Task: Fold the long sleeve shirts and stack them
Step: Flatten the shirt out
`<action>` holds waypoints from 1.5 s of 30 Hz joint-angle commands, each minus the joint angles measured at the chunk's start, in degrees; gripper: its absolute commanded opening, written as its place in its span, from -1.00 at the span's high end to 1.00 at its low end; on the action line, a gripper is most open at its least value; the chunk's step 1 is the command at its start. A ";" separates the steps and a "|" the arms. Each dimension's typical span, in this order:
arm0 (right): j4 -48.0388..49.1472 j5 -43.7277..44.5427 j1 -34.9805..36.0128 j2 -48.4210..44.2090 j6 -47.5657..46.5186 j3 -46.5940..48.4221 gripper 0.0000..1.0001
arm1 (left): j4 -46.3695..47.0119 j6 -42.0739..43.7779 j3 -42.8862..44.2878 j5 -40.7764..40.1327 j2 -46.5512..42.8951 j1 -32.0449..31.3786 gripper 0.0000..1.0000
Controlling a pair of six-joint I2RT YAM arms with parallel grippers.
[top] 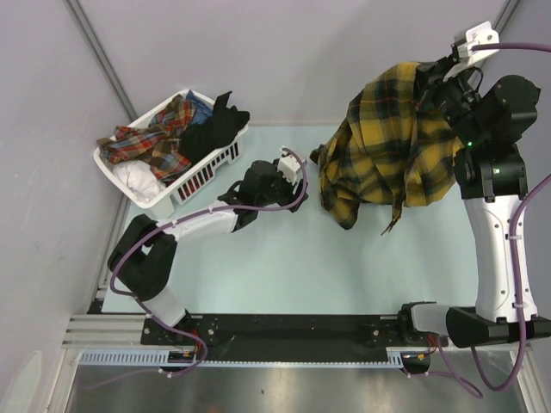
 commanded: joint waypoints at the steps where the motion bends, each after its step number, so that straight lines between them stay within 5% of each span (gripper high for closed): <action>1: 8.65 5.45 3.58 0.28 0.85 6.72 1.00 | 2.40 -1.95 0.37 -1.15 -4.43 -1.53 -0.43; 14: 10.06 11.34 10.01 2.30 -1.61 12.43 1.00 | 5.39 -2.49 7.84 -6.42 1.01 -3.65 -0.38; 21: 8.57 11.60 10.18 0.73 -3.01 11.47 1.00 | 5.83 0.33 9.78 -8.28 1.73 0.83 0.03; 25: 8.65 11.16 10.18 -0.85 -3.28 8.57 1.00 | 4.60 2.35 9.34 -1.18 -0.03 3.29 0.17; 36: 8.48 9.93 10.10 -2.62 -0.91 4.53 1.00 | 5.74 5.08 11.27 1.92 1.10 3.65 -0.12; 45: 7.95 10.02 10.27 -3.06 -0.55 4.53 1.00 | 7.24 5.25 15.40 2.88 3.92 3.30 -0.11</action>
